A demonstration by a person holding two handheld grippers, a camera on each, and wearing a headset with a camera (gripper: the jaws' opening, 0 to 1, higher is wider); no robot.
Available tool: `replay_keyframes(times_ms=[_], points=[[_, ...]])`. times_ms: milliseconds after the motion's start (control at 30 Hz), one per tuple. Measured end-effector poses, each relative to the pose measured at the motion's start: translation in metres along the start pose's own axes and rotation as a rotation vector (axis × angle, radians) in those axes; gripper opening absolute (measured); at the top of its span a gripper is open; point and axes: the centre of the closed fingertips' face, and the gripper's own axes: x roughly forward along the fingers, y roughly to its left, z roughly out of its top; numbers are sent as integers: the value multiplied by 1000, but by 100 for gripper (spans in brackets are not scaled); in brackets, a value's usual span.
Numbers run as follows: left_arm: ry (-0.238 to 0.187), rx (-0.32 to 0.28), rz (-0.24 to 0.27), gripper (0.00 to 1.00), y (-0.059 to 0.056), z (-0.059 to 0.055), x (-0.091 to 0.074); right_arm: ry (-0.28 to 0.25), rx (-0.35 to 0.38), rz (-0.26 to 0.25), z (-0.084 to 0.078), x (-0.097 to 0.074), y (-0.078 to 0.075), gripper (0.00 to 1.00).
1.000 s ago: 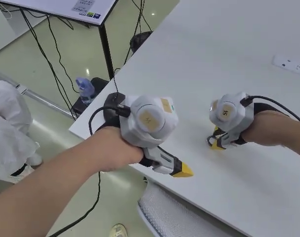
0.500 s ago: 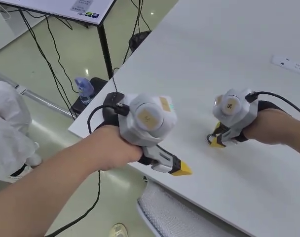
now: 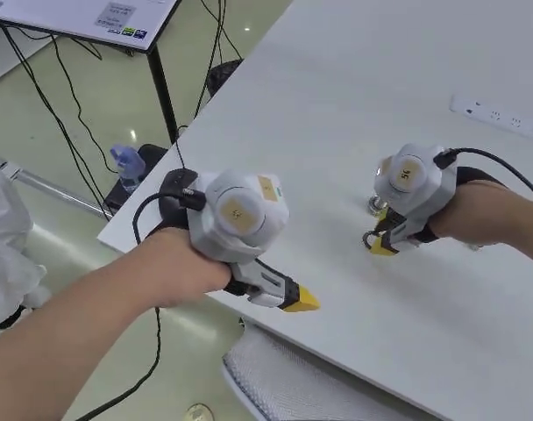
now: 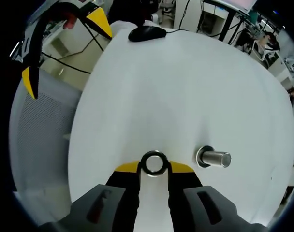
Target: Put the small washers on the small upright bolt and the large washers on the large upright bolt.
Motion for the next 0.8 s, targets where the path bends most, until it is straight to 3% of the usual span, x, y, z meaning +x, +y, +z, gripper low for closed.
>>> replay_keyframes(times_ms=[467, 600, 800], points=[[-14, 3, 14, 82, 3, 4, 2, -9, 67, -65, -30, -41, -33, 21], [-31, -4, 12, 83, 2, 7, 3, -36, 93, -76, -26, -53, -43, 21], [-34, -4, 12, 83, 3, 8, 4, -51, 77, -98, -14, -64, -53, 22]])
